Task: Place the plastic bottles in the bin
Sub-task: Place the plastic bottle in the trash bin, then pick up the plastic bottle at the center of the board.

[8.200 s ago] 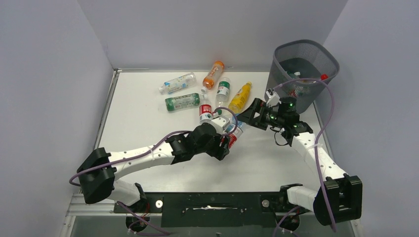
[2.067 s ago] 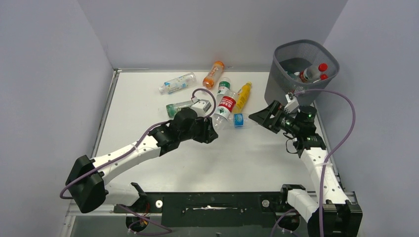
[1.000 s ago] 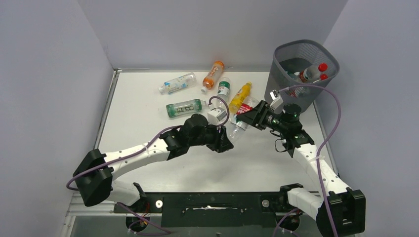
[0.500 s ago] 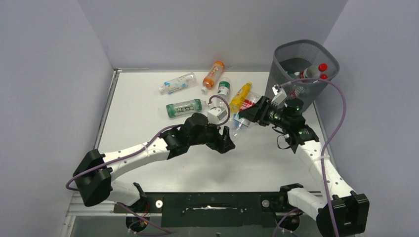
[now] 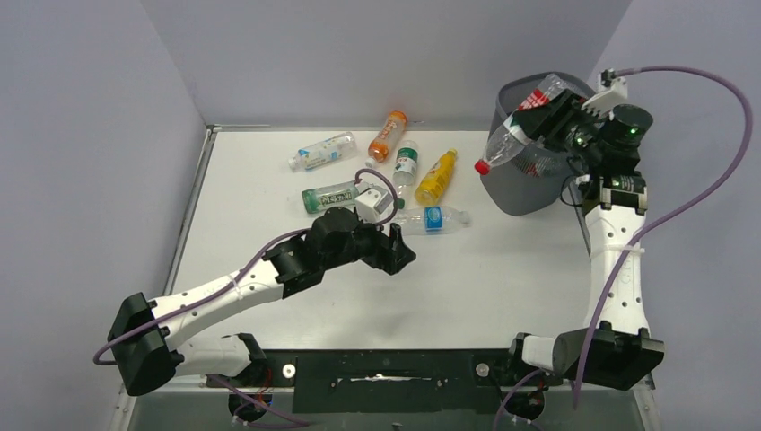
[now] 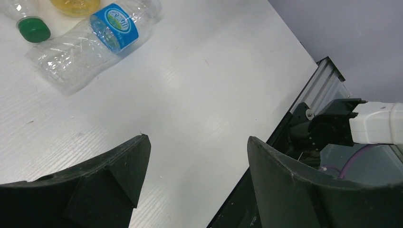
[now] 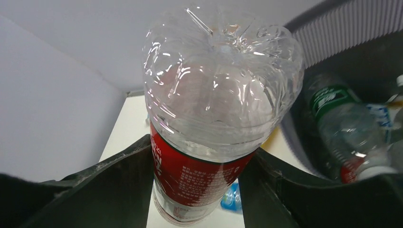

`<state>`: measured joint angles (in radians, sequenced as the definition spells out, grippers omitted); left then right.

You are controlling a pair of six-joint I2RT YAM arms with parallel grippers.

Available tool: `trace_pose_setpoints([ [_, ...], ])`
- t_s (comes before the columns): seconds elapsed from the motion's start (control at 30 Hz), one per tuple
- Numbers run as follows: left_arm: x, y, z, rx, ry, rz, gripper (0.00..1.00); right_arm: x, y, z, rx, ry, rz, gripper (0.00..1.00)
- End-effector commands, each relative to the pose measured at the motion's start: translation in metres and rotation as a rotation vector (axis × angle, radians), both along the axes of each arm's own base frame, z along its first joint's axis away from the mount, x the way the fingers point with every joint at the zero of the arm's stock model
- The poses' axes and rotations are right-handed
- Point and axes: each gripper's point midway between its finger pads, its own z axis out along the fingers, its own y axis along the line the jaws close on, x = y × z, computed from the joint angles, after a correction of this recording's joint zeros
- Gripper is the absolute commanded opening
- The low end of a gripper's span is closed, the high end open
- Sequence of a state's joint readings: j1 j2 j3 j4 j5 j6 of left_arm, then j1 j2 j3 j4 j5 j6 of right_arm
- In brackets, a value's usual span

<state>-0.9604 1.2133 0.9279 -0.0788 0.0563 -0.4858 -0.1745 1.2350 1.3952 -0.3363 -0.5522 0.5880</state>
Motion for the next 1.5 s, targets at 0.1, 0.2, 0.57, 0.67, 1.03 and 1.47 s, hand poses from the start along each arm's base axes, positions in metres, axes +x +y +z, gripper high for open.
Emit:
trace_pose_setpoints([
  [0.1, 0.002, 0.014, 0.007, -0.023, -0.029, 0.046, 0.75, 0.028, -0.059, 0.074, -0.027, -0.206, -0.108, 0.46],
  [0.2, 0.002, 0.018, 0.004, -0.016, -0.03, 0.056, 0.75, 0.038, -0.088, 0.088, -0.002, -0.256, -0.173, 0.47],
  [0.57, 0.004, 0.022, 0.003, -0.009, -0.05, 0.065, 0.75, 0.1, -0.142, 0.088, -0.028, -0.293, -0.295, 0.55],
  [0.67, 0.008, 0.023, -0.005, 0.012, -0.051, 0.08, 0.76, 0.114, -0.148, 0.081, -0.045, -0.266, -0.299, 0.56],
  [1.03, 0.081, 0.043, -0.065, 0.209, 0.113, 0.262, 0.82, 0.127, -0.14, 0.069, -0.097, -0.181, -0.287, 0.93],
  [1.47, 0.132, 0.007, -0.053, 0.232, 0.072, 0.172, 0.83, 0.06, -0.122, 0.072, -0.126, -0.129, -0.294, 0.97],
])
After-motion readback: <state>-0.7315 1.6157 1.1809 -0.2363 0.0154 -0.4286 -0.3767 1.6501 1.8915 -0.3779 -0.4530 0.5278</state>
